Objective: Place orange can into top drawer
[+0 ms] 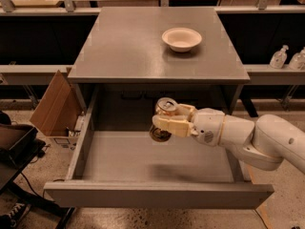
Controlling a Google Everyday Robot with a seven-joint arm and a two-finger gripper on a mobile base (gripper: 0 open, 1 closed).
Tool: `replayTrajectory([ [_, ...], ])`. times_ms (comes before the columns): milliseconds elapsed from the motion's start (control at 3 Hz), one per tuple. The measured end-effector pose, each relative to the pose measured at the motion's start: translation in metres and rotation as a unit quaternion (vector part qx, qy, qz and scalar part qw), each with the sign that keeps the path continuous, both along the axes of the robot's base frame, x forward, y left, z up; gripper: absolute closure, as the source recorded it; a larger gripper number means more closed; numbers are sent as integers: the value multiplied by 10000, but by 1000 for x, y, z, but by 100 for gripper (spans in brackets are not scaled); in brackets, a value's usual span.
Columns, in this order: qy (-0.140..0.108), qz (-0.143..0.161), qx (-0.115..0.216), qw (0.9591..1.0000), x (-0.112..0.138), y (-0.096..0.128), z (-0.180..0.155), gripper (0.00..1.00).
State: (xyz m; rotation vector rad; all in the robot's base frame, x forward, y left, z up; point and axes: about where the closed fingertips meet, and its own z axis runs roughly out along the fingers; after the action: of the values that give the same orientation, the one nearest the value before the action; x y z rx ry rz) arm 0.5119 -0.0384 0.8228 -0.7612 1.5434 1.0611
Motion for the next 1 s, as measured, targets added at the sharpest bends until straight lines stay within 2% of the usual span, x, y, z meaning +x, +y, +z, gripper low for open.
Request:
replayTrajectory([
  [333, -152, -50, -246, 9996, 2, -1, -4, 100],
  [667, -314, 271, -590, 9974, 7, 27, -35, 100],
  [1000, -494, 704, -836, 9928, 12, 60, -67, 100],
])
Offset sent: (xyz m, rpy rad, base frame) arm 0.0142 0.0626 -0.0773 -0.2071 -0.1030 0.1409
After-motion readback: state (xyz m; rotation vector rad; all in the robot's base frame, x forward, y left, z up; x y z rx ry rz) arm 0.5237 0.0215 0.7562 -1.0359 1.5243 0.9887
